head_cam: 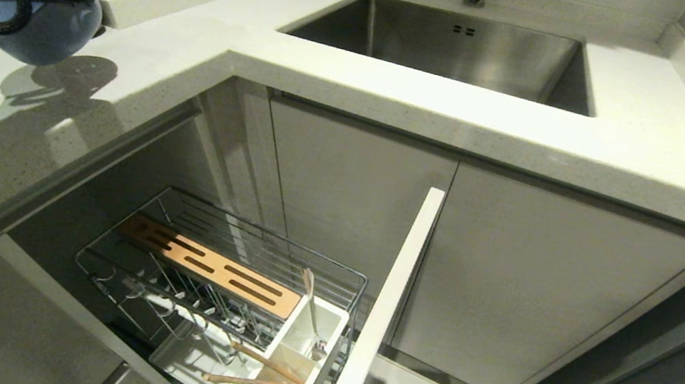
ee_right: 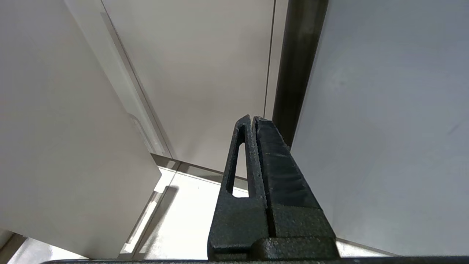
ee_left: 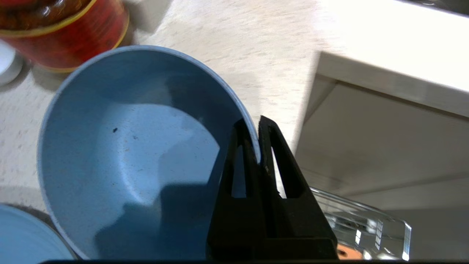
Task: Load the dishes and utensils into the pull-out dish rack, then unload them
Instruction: Pick up the bowl and place it in the cupboard
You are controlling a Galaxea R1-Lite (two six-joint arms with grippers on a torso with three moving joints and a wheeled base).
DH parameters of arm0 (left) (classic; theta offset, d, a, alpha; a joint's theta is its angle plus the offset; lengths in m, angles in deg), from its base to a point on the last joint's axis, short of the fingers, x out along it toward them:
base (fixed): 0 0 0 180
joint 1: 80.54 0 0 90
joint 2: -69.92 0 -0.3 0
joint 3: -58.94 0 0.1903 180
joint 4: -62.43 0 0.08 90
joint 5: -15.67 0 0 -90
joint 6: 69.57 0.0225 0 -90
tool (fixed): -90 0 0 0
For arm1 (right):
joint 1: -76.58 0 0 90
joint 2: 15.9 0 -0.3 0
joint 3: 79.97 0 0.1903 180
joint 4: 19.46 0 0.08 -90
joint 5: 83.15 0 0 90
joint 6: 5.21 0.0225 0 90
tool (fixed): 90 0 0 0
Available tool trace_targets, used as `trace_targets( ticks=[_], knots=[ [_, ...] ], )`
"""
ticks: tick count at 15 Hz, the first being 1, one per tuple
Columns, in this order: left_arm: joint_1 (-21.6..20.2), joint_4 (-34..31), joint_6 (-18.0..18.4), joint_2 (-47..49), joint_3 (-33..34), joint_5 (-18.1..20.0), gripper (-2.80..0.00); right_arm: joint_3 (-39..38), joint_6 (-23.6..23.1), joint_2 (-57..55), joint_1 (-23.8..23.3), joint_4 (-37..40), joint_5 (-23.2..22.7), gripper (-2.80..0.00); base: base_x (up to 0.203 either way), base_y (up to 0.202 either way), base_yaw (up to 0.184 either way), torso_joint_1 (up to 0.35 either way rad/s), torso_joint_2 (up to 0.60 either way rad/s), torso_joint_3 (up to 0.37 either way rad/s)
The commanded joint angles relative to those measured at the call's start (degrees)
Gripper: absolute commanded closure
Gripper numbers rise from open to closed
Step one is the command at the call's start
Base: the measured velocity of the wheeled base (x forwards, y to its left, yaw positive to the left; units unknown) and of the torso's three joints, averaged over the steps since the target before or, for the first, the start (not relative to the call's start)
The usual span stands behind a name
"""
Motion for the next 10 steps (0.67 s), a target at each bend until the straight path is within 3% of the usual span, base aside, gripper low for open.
trace_targets(
  ticks=[1,3,4,7,8,10],
  knots=[
    [4.91,0.00,1.02,-5.25,0.26,-0.09,0.00,-1.49,0.02,0.04,0.01,-0.10,-0.01,0.00,0.000,0.000,0.000,0.000,0.00,0.000],
    [8.72,-0.02,-0.57,-9.86,2.12,-0.03,0.00,-1.49,0.02,0.04,0.01,-0.08,-0.01,0.00,0.000,0.000,0.000,0.000,0.00,0.000],
    [12.41,-0.02,-3.41,-11.62,3.17,-0.01,0.00,-1.49,0.02,0.04,0.01,-0.02,-0.01,0.00,0.000,0.000,0.000,0.000,0.00,0.000],
    [24.50,0.10,-17.13,-17.90,9.17,0.43,0.00,-1.49,0.02,0.04,0.01,-0.06,-0.01,0.00,0.000,0.000,0.000,0.000,0.00,0.000],
    [26.08,0.57,-20.88,-20.28,12.86,2.15,0.00,-1.49,0.02,0.04,0.01,-0.11,-0.01,0.00,0.000,0.000,0.000,0.000,0.00,0.000],
    [26.95,3.54,-27.76,-24.15,20.56,9.78,0.00,-1.49,0.02,0.04,0.01,-0.11,-0.01,0.00,0.000,0.000,0.000,0.000,0.00,0.000]
  ],
)
